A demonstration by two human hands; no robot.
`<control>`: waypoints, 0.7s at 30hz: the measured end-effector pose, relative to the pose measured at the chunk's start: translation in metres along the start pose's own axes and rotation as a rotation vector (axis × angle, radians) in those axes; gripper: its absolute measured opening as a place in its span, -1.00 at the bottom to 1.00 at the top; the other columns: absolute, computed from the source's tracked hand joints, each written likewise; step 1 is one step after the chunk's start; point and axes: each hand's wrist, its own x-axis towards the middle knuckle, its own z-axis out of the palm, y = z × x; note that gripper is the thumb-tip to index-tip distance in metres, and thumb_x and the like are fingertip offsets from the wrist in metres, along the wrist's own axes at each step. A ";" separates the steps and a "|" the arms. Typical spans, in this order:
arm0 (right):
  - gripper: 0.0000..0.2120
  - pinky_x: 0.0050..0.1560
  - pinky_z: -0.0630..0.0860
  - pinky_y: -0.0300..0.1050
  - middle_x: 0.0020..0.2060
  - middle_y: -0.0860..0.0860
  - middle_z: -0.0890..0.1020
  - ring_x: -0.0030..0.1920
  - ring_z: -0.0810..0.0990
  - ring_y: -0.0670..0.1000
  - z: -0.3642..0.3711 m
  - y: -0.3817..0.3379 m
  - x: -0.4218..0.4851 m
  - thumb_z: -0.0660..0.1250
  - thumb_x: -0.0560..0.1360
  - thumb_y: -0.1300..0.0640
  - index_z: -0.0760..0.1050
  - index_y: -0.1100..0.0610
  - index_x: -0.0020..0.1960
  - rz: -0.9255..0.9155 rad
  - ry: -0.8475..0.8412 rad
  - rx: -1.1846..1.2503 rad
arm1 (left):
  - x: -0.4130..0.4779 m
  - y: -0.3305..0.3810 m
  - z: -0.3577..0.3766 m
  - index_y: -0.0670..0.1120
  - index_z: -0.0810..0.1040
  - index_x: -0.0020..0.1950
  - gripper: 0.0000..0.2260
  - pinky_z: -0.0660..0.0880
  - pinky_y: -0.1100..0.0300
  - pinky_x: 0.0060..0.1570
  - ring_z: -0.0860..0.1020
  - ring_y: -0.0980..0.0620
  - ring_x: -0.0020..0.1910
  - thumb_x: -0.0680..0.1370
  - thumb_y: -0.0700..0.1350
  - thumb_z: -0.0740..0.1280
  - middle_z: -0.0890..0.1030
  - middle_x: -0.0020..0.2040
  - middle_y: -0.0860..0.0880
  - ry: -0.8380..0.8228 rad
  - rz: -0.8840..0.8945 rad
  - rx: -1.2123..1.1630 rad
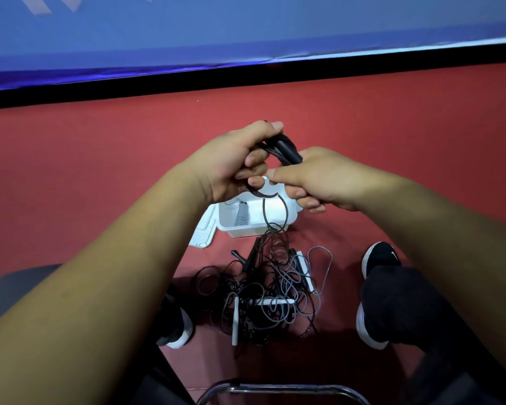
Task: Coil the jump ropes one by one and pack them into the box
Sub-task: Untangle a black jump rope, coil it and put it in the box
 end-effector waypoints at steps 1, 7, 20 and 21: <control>-0.78 -0.43 0.23 -0.12 -0.45 0.01 0.38 -0.51 0.30 0.02 0.001 0.000 -0.001 0.42 0.62 0.05 0.43 0.09 -0.11 0.008 0.011 -0.009 | 0.000 0.000 0.001 -0.09 0.56 0.01 -0.78 0.14 0.19 -0.46 0.04 0.07 -0.56 0.65 0.06 0.35 0.16 -0.51 0.04 0.000 -0.008 0.016; -0.85 -0.41 0.29 -0.12 -0.46 0.01 0.39 -0.48 0.36 0.03 0.002 0.000 0.000 0.42 0.60 0.11 0.47 0.13 -0.02 0.058 0.012 0.039 | 0.004 -0.004 0.003 -0.10 0.52 0.04 -0.76 0.11 0.16 -0.41 0.04 0.05 -0.52 0.64 0.08 0.35 0.19 -0.47 0.03 0.020 -0.015 0.026; -0.82 -0.38 0.29 -0.11 -0.35 0.04 0.47 -0.42 0.40 -0.02 -0.003 -0.006 0.003 0.43 0.57 0.21 0.41 0.12 0.02 0.013 -0.009 0.174 | 0.014 -0.008 0.011 -0.02 0.40 -0.27 -0.71 0.03 0.12 -0.37 0.03 0.01 -0.44 0.62 0.02 0.31 0.19 -0.43 -0.01 0.222 0.073 -0.085; -0.82 -0.39 0.27 -0.12 -0.32 0.05 0.49 -0.42 0.38 -0.03 -0.005 -0.007 0.002 0.42 0.57 0.23 0.43 0.13 0.05 -0.004 -0.014 0.186 | 0.015 -0.007 0.010 -0.02 0.39 -0.28 -0.70 0.03 0.12 -0.37 0.02 0.00 -0.43 0.62 0.03 0.30 0.17 -0.43 -0.02 0.230 0.074 -0.103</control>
